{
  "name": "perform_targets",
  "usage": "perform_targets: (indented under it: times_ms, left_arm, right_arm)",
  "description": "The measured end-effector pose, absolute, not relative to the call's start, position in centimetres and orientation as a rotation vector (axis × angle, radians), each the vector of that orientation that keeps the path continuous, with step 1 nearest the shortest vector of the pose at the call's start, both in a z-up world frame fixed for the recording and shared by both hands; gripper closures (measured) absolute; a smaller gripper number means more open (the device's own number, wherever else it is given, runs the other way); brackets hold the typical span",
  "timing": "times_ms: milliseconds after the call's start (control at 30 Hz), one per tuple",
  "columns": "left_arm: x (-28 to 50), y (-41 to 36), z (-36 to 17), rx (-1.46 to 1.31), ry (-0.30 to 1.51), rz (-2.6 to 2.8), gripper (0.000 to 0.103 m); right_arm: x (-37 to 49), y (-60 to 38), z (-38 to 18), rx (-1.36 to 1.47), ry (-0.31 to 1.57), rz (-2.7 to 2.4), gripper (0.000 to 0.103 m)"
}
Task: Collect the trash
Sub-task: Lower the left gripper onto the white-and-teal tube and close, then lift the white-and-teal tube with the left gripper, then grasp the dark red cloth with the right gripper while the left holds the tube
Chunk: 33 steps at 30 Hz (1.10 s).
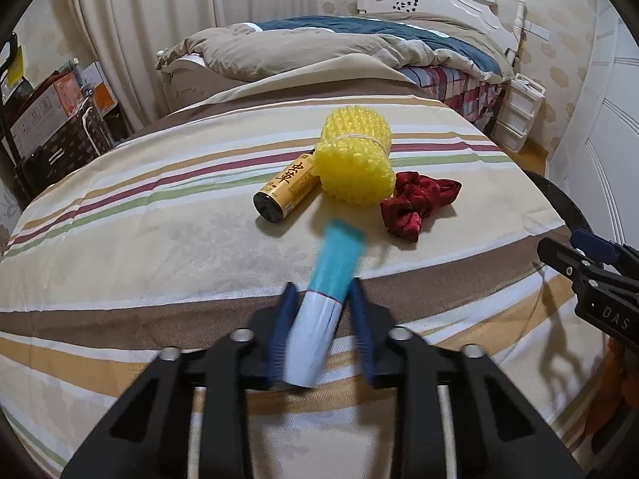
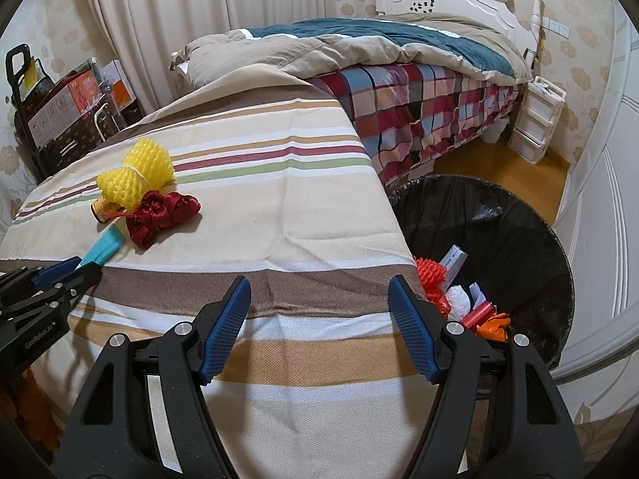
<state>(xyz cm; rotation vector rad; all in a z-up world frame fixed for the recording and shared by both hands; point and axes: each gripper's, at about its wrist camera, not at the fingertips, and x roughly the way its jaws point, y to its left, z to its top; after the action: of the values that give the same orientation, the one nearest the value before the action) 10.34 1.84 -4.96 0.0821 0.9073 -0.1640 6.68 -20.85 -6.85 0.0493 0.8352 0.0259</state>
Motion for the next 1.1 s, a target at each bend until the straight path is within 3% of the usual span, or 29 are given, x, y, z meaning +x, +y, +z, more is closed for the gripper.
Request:
perform_targets:
  times_ms: [767,900,1100]
  left_arm:
    - [9.2,7.1,-4.7,-0.031,0.889,-0.042,0.082]
    - [9.6,8.0,-4.6,-0.036,0.881,-0.016,0.082]
    - [10.0,9.0,-4.8,-0.069,0.887,-0.012,0.082]
  right_arm:
    - [7.5,-15.2,-7.0,-0.038,0.861,0.148,0.033]
    - [8.6,-13.4,-7.0,-0.042,0.873,0.185,0.028]
    - [10.5,-11.0,-7.2,-0.063,0.887,0.216,0.027]
